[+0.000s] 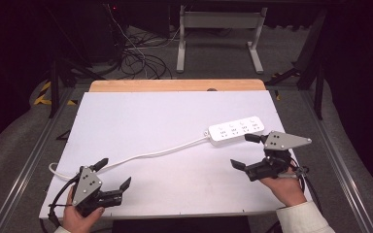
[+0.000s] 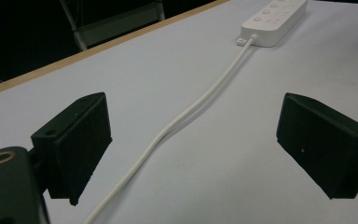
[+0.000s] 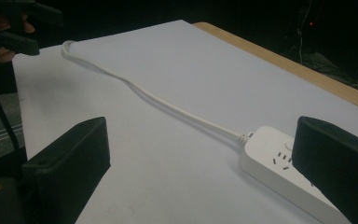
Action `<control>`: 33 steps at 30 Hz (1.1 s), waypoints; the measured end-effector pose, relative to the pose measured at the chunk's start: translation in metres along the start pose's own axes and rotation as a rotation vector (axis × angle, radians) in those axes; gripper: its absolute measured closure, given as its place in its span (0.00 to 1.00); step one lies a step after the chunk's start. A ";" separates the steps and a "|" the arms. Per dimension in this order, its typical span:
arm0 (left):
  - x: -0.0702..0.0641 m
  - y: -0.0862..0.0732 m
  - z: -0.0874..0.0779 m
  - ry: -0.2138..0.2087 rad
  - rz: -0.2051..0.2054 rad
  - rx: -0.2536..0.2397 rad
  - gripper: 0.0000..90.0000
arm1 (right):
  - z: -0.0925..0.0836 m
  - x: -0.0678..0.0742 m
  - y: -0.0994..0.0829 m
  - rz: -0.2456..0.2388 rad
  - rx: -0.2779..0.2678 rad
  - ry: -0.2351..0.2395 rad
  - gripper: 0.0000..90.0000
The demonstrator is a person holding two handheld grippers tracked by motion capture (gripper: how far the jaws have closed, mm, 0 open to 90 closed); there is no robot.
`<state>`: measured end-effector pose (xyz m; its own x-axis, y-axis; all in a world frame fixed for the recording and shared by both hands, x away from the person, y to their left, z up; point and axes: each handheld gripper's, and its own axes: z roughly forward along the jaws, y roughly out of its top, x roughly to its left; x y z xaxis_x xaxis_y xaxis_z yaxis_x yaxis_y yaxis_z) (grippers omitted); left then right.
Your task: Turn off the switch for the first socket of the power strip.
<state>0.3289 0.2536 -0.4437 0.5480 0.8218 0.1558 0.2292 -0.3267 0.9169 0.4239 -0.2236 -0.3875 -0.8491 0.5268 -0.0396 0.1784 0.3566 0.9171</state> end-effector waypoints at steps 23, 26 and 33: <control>0.004 -0.003 0.001 -0.041 -0.030 0.000 0.12 | 0.008 0.012 -0.054 0.068 0.112 -0.036 0.09; 0.004 -0.003 0.002 -0.046 -0.026 0.005 0.12 | 0.009 0.012 -0.061 0.082 0.106 -0.021 0.07; 0.003 -0.004 0.003 -0.039 -0.005 0.007 0.12 | 0.016 0.009 -0.079 0.138 0.118 0.014 0.03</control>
<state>0.3316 0.2557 -0.4476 0.5780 0.8046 0.1364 0.2376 -0.3258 0.9151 0.4103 -0.2352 -0.4665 -0.8189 0.5668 0.0897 0.3503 0.3700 0.8604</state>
